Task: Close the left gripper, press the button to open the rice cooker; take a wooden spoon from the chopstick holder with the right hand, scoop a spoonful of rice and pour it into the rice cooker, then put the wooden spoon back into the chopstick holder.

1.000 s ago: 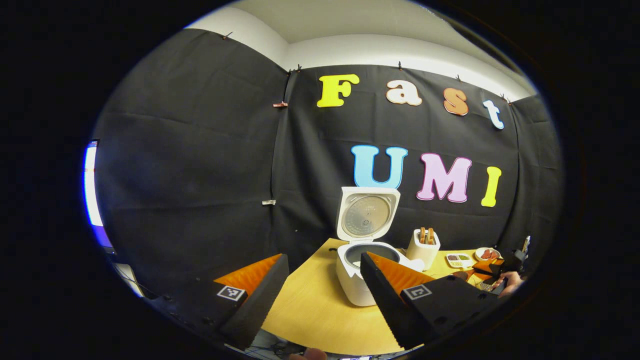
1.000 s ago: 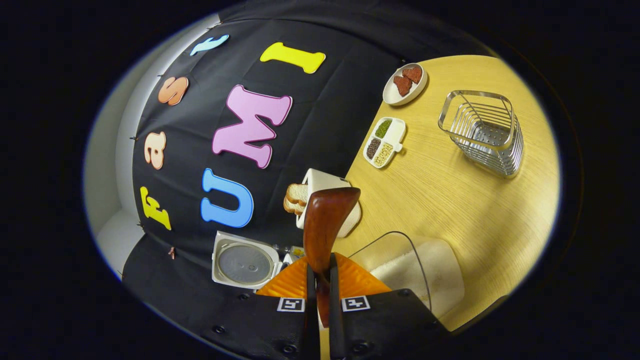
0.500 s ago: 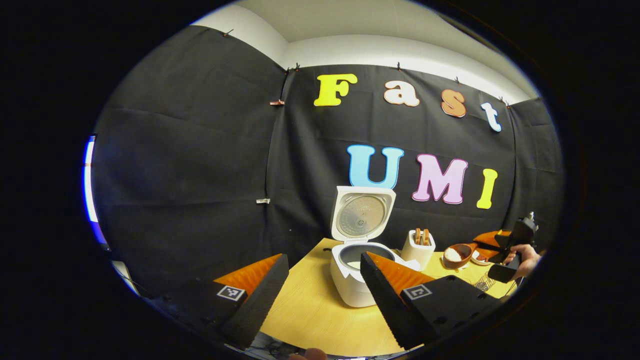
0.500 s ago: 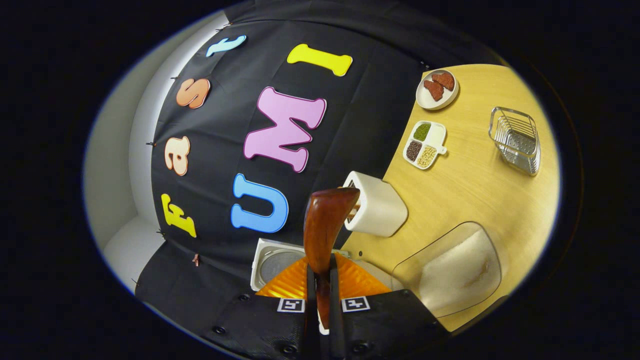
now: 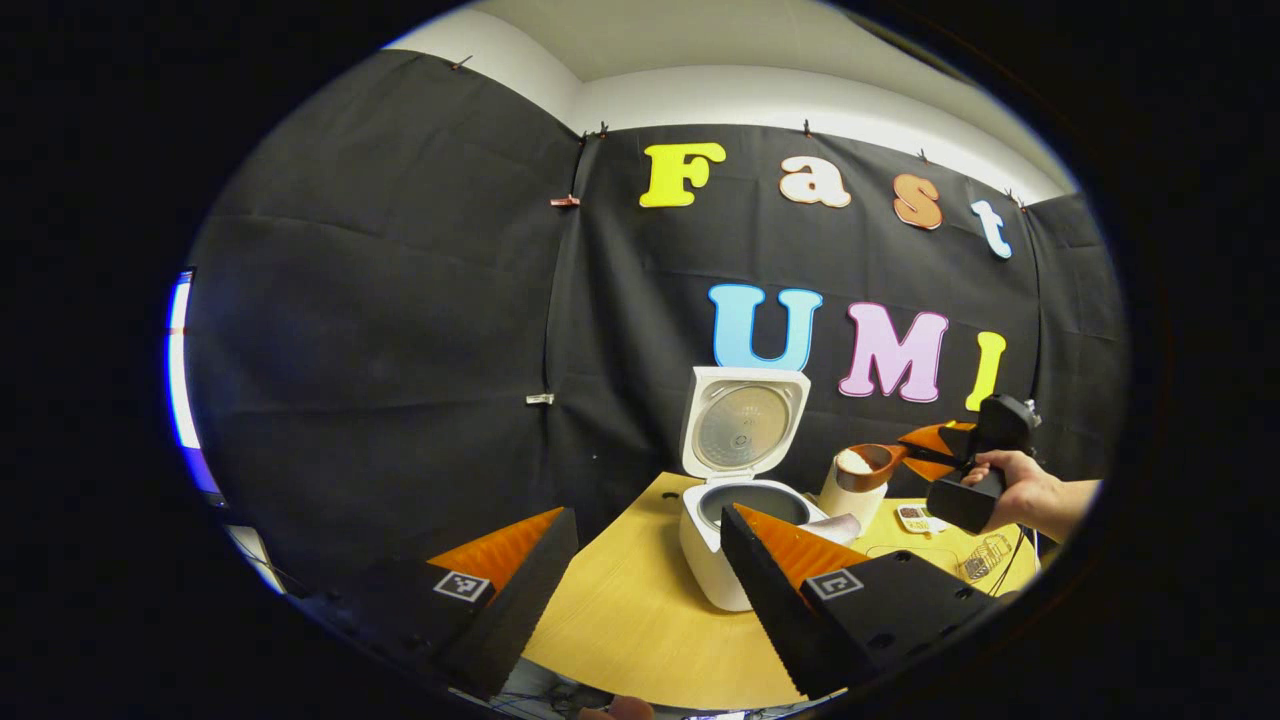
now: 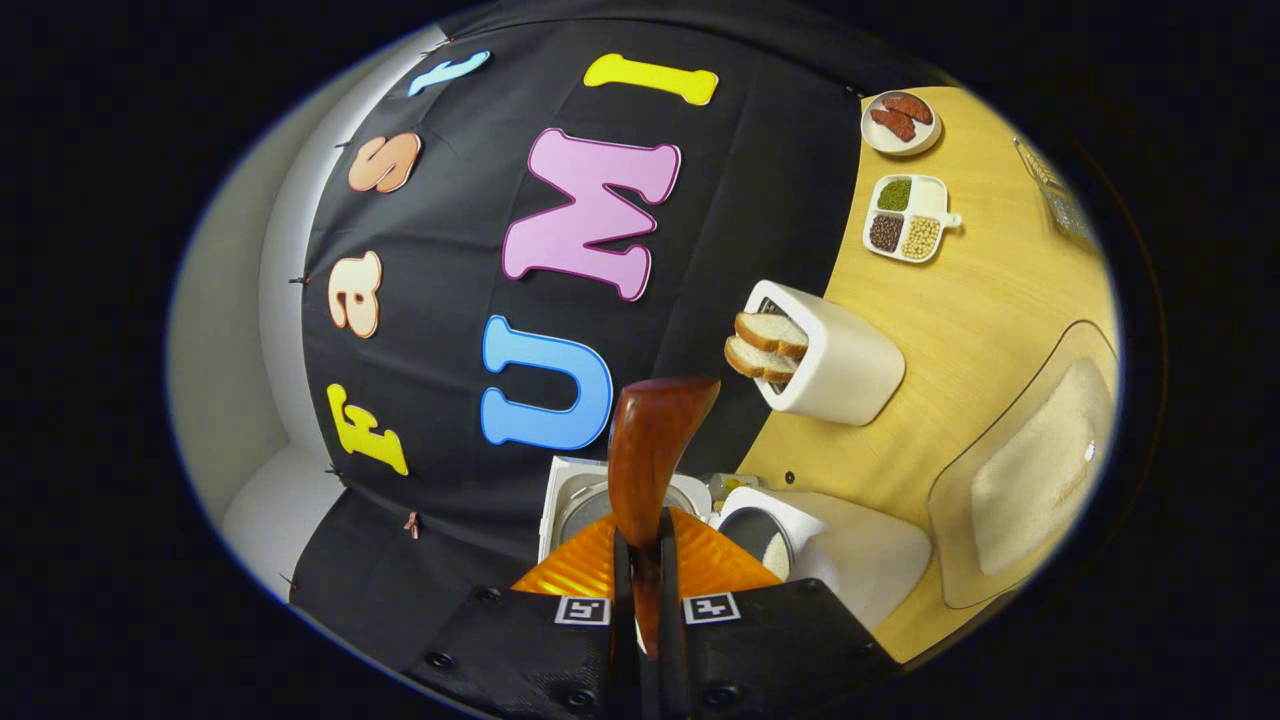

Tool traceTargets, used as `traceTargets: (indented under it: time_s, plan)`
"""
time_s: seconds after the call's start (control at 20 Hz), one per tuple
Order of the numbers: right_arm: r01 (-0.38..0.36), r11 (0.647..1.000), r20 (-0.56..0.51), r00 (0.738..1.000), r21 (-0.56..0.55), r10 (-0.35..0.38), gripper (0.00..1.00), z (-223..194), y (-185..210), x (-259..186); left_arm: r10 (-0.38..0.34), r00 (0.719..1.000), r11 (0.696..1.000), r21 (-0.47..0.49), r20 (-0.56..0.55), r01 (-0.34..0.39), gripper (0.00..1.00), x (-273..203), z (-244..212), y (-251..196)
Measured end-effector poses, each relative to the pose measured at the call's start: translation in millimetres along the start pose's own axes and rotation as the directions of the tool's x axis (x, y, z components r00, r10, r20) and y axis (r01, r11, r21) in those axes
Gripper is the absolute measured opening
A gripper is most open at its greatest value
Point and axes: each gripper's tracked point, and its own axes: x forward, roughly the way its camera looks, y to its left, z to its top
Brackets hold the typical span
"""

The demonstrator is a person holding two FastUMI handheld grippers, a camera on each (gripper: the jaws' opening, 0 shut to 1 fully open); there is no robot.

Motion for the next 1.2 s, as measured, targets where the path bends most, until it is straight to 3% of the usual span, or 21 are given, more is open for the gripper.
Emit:
traceTargets:
  time_s: [0.3, 0.5, 0.85, 1.2]
  plan:
    - [0.013, 0.988, -0.005, 1.0, -0.155, -0.014, 0.12, -29, 4, 61, 0.023, 0.999, 1.0, -0.013, -0.028, -0.024, 0.99, 8, -11, 8]
    - [0.024, 0.942, -0.002, 1.0, -0.334, -0.027, 0.12, -45, 5, 87, 0.043, 0.998, 0.999, -0.025, -0.052, -0.045, 0.99, 14, -20, 18]
    - [0.0, 0.779, -0.058, 0.997, -0.627, -0.046, 0.12, -85, 2, 123, 0.064, 0.995, 0.997, -0.039, -0.079, -0.068, 0.99, 23, -32, 35]
    - [-0.07, 0.553, -0.108, 0.993, -0.83, -0.037, 0.12, -113, 11, 140, 0.062, 0.996, 0.998, -0.019, -0.067, -0.064, 0.95, 23, -32, 35]
